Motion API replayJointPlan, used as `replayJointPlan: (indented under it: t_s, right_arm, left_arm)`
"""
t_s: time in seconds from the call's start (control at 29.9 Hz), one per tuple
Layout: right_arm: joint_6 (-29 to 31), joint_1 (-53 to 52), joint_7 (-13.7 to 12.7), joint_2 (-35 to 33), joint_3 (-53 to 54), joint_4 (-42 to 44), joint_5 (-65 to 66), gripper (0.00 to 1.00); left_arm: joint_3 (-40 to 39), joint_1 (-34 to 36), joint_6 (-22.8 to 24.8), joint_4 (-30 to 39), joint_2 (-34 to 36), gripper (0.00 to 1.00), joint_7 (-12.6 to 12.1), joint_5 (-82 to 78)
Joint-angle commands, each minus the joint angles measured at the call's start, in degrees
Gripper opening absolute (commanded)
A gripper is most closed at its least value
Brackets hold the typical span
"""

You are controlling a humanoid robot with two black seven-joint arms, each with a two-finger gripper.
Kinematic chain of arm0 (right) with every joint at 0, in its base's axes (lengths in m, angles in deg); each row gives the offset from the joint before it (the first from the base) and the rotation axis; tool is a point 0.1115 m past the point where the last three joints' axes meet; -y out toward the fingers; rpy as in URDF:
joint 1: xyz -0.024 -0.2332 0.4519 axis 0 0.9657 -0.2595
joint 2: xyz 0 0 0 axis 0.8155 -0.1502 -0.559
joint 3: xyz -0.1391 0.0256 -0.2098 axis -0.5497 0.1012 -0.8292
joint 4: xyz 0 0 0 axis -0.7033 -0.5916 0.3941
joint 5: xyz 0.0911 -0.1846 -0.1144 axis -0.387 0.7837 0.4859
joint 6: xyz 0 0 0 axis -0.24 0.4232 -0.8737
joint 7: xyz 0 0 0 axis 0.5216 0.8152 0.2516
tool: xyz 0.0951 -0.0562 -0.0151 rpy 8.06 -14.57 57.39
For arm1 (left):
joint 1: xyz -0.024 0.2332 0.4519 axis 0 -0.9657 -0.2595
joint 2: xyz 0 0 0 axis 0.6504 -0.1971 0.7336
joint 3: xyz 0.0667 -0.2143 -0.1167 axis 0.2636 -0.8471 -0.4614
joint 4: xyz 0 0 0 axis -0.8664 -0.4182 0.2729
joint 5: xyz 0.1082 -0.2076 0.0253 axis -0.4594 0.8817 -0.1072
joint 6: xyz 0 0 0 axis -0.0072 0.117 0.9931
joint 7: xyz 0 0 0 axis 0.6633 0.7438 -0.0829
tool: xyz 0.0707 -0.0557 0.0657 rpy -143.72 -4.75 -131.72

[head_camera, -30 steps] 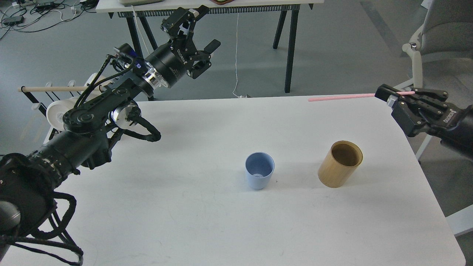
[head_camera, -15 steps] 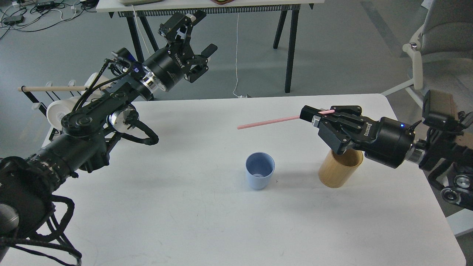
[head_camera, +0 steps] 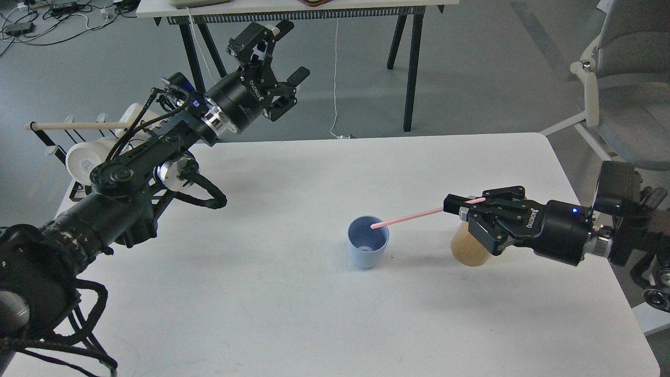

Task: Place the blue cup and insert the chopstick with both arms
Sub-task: 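Move the pink stick over and lower it into the blue cup, then release the pink stick and withdraw the right gripper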

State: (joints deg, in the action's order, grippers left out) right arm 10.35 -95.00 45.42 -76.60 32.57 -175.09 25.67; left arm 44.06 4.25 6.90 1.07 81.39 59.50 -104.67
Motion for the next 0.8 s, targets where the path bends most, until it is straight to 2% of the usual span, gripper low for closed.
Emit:
replayJointPlan:
  t_s: [0.0,0.23,0.33,0.43,0.5,0.53,0.63,0.77]
  right_arm:
    - [0.62,0.13,0.0,1.06,-0.05,0.39,-0.2,0.0]
    - [0.89,0.49,0.0,4.66,-0.05,4.09,-0.29,0.01]
    - [0.89,0.31,0.0,5.54,-0.05,4.26,-0.38,0.05]
    - [0.8,0.4,0.0,5.63,0.04,4.26,-0.46,0.17]
    - [0.8,0.4,0.0,5.63,0.12,4.26,-0.55,0.33]
    - [0.8,0.4,0.0,5.72,0.21,4.26,-0.64,0.37]
    - [0.8,0.05,0.0,6.59,0.21,4.18,-0.73,0.43]
    - [0.8,-0.04,0.0,7.3,0.21,4.18,-0.82,0.47]
  left_arm:
    - [0.0,0.02,0.0,0.0,0.25,0.96,0.0,0.0]
    - [0.0,-0.59,0.0,0.0,0.34,0.97,0.0,0.09]
    - [0.0,-0.86,0.0,0.0,0.26,0.97,0.0,0.09]
    - [-0.09,-1.38,0.0,-0.09,0.25,0.97,0.0,0.09]
    - [-0.17,-1.38,0.0,0.0,0.25,0.97,0.0,0.09]
    - [-0.17,-1.38,0.0,0.0,0.25,0.97,0.0,0.09]
    - [-0.26,-1.38,0.0,0.0,0.25,0.97,0.0,0.09]
    - [-0.26,-1.47,0.0,-0.09,0.17,0.97,0.0,0.09]
